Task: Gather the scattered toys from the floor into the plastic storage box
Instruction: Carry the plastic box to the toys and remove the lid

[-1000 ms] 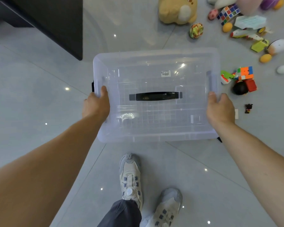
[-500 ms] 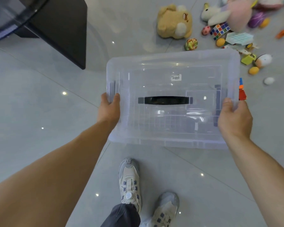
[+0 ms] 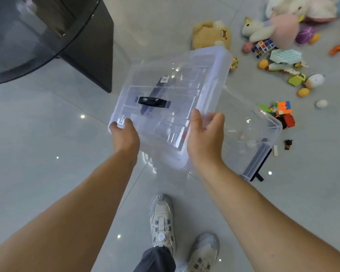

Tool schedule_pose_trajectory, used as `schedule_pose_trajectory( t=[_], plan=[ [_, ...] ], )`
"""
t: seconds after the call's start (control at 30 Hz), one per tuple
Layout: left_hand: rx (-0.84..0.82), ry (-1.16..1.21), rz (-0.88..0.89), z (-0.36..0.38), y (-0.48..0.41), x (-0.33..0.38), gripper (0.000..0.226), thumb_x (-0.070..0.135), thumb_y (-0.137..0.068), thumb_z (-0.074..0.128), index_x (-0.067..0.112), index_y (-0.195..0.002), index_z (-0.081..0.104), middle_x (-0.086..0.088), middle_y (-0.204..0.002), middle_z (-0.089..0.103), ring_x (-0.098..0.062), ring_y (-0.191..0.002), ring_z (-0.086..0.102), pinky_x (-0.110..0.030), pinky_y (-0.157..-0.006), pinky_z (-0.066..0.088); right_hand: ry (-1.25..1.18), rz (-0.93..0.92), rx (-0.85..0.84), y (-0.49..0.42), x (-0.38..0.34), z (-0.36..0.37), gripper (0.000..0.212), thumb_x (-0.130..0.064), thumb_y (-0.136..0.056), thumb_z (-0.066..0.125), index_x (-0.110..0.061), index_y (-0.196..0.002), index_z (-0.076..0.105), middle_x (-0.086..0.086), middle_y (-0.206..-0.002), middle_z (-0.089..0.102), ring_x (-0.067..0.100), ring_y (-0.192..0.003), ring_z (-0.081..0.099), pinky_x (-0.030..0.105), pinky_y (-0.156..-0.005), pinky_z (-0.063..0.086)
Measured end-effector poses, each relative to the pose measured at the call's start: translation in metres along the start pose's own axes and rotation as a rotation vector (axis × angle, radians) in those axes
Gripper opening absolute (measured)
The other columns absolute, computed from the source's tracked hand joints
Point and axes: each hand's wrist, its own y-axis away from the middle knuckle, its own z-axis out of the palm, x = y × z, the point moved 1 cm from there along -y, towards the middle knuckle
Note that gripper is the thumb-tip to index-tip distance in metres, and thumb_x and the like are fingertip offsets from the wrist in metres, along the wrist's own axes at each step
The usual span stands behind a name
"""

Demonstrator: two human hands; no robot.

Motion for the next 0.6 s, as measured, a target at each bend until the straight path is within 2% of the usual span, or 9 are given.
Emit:
schedule_pose_trajectory(
  t=[0.03, 0.1, 0.2, 0.27, 0.37, 0.43, 0.5, 0.53, 0.6],
  plan=[
    [0.001, 0.049, -0.044, -0.002, 0.0, 0.005, 0.054, 0.04, -0.097, 0.038, 0.02, -0.146, 0.032, -0.003, -0.124, 0.054, -0.028, -0.104, 0.05, -0.041, -0.091, 0.043, -0.041, 0.047, -0.022, -0.003, -0.004, 0.013, 0.021, -0.035, -0.099, 0.051, -0.023, -0.088, 0.037, 0.007, -0.089, 0.058, 0.022, -0.072, 0.065, 0.031, -0.064, 0.053],
    [0.019, 0.117, -0.107, -0.003, -0.007, 0.013, 0.053, 0.044, -0.097, 0.035, 0.02, -0.145, 0.034, -0.005, -0.136, 0.049, -0.031, -0.115, 0.051, -0.045, -0.098, 0.044, -0.142, 0.147, -0.051, -0.016, -0.008, 0.038, 0.021, -0.035, -0.1, 0.048, -0.027, -0.086, 0.036, 0.011, -0.096, 0.06, 0.033, -0.076, 0.069, 0.042, -0.07, 0.059],
    [0.088, 0.187, -0.181, 0.002, -0.017, 0.013, 0.051, 0.044, -0.1, 0.031, 0.019, -0.143, 0.038, -0.001, -0.135, 0.049, -0.031, -0.12, 0.05, -0.048, -0.105, 0.04, -0.224, 0.24, -0.098, -0.041, -0.007, 0.068, 0.015, -0.03, -0.098, 0.049, -0.022, -0.089, 0.041, 0.012, -0.101, 0.061, 0.032, -0.085, 0.07, 0.048, -0.08, 0.059],
    [0.065, 0.211, -0.18, 0.008, -0.018, 0.007, 0.049, 0.042, -0.099, 0.029, 0.017, -0.139, 0.043, -0.002, -0.134, 0.054, -0.029, -0.12, 0.053, -0.048, -0.107, 0.039, -0.206, 0.286, -0.156, -0.055, -0.003, 0.085, 0.012, -0.026, -0.097, 0.05, -0.015, -0.097, 0.046, 0.013, -0.104, 0.062, 0.027, -0.089, 0.067, 0.05, -0.085, 0.057],
    [0.012, 0.233, -0.169, 0.019, -0.013, -0.005, 0.056, 0.046, -0.094, 0.029, 0.017, -0.14, 0.046, -0.007, -0.14, 0.055, -0.028, -0.126, 0.053, -0.051, -0.109, 0.038, -0.144, 0.288, -0.217, -0.075, -0.003, 0.1, 0.02, -0.023, -0.098, 0.052, -0.006, -0.11, 0.053, 0.01, -0.099, 0.062, 0.02, -0.081, 0.062, 0.037, -0.077, 0.058],
    [-0.001, 0.229, -0.144, 0.026, -0.009, -0.01, 0.056, 0.048, -0.096, 0.03, 0.018, -0.142, 0.045, -0.002, -0.141, 0.053, -0.026, -0.128, 0.051, -0.046, -0.111, 0.036, -0.137, 0.287, -0.224, -0.087, -0.003, 0.102, 0.022, -0.028, -0.097, 0.055, -0.008, -0.108, 0.056, 0.007, -0.094, 0.063, 0.021, -0.082, 0.063, 0.04, -0.081, 0.059],
    [-0.017, 0.187, -0.079, 0.031, -0.002, -0.011, 0.051, 0.047, -0.101, 0.029, 0.021, -0.142, 0.042, 0.005, -0.132, 0.052, -0.022, -0.121, 0.049, -0.034, -0.103, 0.033, -0.127, 0.311, -0.222, -0.099, 0.001, 0.099, 0.019, -0.031, -0.095, 0.058, -0.013, -0.098, 0.059, 0.007, -0.092, 0.066, 0.025, -0.084, 0.067, 0.047, -0.081, 0.06],
    [-0.027, 0.159, -0.052, 0.033, 0.003, -0.009, 0.049, 0.046, -0.103, 0.028, 0.021, -0.143, 0.04, 0.004, -0.131, 0.05, -0.022, -0.12, 0.047, -0.033, -0.097, 0.033, -0.126, 0.342, -0.24, -0.103, 0.005, 0.097, 0.019, -0.033, -0.095, 0.059, -0.014, -0.095, 0.059, 0.007, -0.094, 0.069, 0.027, -0.087, 0.07, 0.048, -0.078, 0.061],
    [-0.059, 0.11, -0.043, 0.037, 0.007, -0.008, 0.051, 0.047, -0.103, 0.027, 0.022, -0.147, 0.034, -0.002, -0.142, 0.046, -0.026, -0.127, 0.045, -0.038, -0.1, 0.036, -0.141, 0.421, -0.318, -0.104, 0.012, 0.09, 0.027, -0.04, -0.095, 0.058, -0.013, -0.1, 0.062, 0.011, -0.103, 0.071, 0.03, -0.091, 0.072, 0.046, -0.072, 0.063]
  ],
)
